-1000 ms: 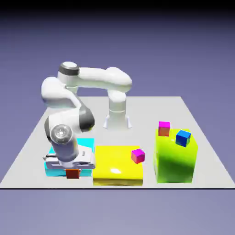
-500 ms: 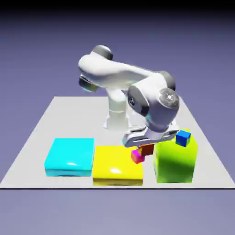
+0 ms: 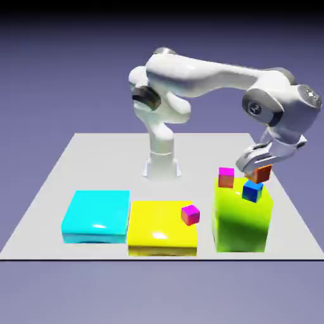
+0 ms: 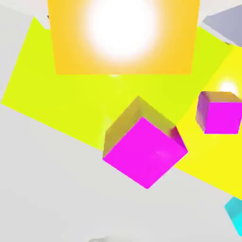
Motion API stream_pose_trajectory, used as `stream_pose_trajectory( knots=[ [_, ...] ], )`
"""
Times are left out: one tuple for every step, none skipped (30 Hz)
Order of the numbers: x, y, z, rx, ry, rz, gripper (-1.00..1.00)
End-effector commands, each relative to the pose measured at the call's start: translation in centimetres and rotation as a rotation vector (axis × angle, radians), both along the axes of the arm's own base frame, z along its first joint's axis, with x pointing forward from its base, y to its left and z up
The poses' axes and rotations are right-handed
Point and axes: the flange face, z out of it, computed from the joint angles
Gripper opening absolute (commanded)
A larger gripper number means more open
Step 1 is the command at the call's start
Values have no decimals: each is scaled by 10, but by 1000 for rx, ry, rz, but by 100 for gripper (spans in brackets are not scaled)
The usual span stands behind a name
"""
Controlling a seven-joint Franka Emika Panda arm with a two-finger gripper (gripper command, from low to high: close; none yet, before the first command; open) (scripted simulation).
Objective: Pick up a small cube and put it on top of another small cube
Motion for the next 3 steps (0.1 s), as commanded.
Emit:
stream_pose_trajectory(
  knots=[
    [0,0,0,1,1,-1,100],
    [0,0,0,1,1,-1,100],
    [4,2,10,0,0,-1,100]
  ],
)
